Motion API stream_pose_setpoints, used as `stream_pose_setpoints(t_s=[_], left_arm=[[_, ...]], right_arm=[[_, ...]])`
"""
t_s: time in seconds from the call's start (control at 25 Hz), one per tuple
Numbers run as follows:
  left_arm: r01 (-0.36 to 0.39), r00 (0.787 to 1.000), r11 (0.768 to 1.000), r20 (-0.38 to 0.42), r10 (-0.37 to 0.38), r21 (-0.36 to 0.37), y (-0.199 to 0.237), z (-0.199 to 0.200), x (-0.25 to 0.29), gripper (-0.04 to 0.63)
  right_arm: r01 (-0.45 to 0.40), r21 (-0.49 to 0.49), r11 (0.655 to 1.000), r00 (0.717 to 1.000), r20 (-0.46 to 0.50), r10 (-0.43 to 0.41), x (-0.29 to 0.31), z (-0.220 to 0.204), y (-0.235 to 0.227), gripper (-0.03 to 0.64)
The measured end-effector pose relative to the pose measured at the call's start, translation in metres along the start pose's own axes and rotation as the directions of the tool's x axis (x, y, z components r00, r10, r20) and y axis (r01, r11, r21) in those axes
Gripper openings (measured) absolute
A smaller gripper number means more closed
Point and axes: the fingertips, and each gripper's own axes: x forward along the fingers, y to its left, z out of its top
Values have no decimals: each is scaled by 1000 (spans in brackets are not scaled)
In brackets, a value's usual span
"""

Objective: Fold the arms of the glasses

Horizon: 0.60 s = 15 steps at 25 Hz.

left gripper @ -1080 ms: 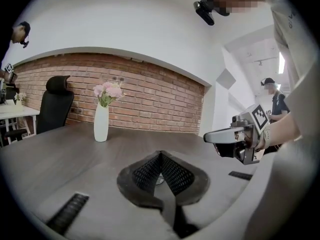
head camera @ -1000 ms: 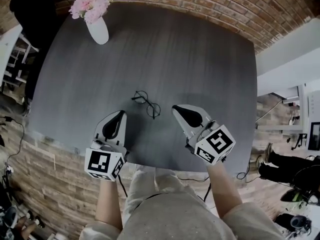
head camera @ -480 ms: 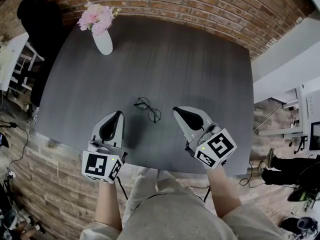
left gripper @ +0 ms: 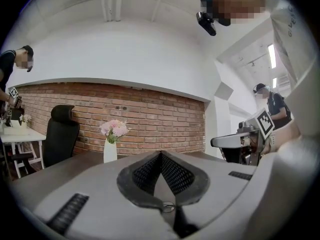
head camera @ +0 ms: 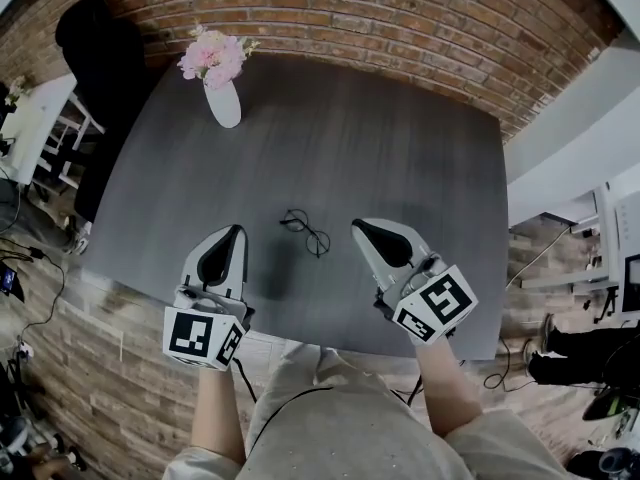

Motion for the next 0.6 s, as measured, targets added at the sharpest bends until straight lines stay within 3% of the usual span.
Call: stream_pose_setpoints(t_s=[0.6], left_arm=[[-36,995,999,89,34,16,9,43,-13,-2]], right_arm=[[8,-37,999,997,72,-5,1,40,5,2]])
